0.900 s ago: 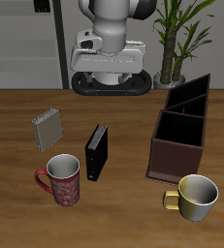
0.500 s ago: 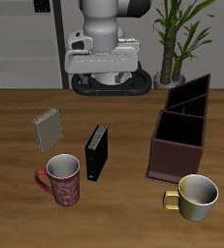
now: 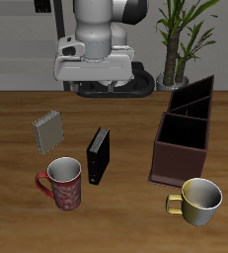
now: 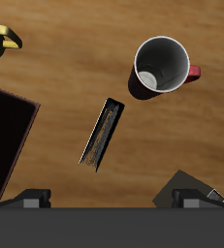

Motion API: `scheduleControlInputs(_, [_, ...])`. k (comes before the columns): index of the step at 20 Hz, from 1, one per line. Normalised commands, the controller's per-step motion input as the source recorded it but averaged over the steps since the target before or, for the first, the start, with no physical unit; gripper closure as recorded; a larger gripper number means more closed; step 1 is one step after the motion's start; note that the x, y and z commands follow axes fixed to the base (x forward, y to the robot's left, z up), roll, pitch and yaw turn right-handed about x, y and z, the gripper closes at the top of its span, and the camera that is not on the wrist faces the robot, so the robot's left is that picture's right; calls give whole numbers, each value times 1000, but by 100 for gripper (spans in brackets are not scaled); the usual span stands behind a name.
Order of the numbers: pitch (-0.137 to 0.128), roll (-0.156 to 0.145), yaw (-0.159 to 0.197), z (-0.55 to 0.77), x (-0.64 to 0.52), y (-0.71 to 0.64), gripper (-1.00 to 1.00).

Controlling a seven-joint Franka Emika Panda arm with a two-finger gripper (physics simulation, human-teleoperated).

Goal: Place the red mug into the left desk caddy's right compartment and place the yellow book into the left desk caddy's back compartment

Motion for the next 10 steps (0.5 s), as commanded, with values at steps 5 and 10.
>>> scheduleControlInputs(5, [-4, 11, 54, -19, 372, -46, -100])
scheduleControlInputs(10, [-8, -14, 16, 14, 258, -68, -100])
